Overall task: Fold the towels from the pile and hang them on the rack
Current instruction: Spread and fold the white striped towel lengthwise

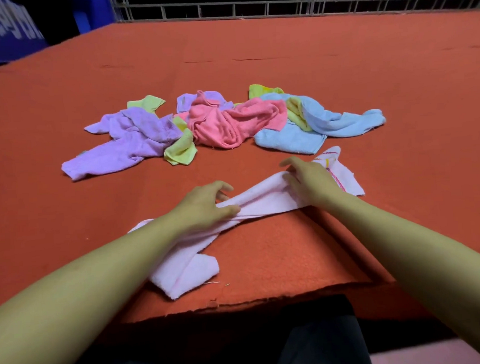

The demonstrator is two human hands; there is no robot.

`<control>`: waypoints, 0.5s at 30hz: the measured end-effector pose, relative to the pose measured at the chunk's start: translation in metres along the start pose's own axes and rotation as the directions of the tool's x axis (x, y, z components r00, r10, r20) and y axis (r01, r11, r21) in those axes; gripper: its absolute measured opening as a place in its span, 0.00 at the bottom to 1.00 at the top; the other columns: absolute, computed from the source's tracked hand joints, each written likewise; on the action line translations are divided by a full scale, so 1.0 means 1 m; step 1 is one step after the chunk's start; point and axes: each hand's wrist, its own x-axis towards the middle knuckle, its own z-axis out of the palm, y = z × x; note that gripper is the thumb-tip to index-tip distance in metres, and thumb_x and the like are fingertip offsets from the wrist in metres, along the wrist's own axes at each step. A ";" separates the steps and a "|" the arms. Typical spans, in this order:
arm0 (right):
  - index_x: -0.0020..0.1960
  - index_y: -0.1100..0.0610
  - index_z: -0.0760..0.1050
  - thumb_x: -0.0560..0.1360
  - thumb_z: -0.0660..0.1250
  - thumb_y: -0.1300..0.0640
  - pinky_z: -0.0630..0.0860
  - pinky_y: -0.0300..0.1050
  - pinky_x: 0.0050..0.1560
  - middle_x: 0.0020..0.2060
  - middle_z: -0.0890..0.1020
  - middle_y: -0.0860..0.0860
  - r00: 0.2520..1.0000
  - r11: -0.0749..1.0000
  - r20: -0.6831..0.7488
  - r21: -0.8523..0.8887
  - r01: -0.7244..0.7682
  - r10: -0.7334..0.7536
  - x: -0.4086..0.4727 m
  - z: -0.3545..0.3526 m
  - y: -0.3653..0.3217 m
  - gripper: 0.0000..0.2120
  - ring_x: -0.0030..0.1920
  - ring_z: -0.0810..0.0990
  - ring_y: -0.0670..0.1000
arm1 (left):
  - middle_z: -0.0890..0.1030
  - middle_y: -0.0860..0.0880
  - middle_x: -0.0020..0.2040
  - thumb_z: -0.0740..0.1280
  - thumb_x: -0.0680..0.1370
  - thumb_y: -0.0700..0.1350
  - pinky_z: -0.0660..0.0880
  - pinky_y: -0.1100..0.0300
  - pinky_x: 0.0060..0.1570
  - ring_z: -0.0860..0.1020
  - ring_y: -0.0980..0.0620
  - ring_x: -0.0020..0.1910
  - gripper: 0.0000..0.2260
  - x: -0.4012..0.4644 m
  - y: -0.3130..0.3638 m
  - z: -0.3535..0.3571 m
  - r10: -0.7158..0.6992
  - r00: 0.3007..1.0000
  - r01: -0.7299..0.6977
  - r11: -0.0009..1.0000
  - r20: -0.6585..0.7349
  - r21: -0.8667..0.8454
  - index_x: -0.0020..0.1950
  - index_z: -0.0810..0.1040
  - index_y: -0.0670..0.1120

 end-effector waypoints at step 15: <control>0.72 0.49 0.66 0.73 0.72 0.49 0.71 0.42 0.47 0.45 0.79 0.40 0.944 0.983 0.290 -0.046 0.177 -0.156 -0.034 -0.060 0.001 0.30 0.41 0.76 0.44 | 0.83 0.48 0.47 0.71 0.77 0.45 0.73 0.66 0.48 0.80 0.54 0.47 0.12 -0.020 0.016 -0.056 0.083 0.971 -0.138 0.960 -0.224 -0.243 0.59 0.77 0.54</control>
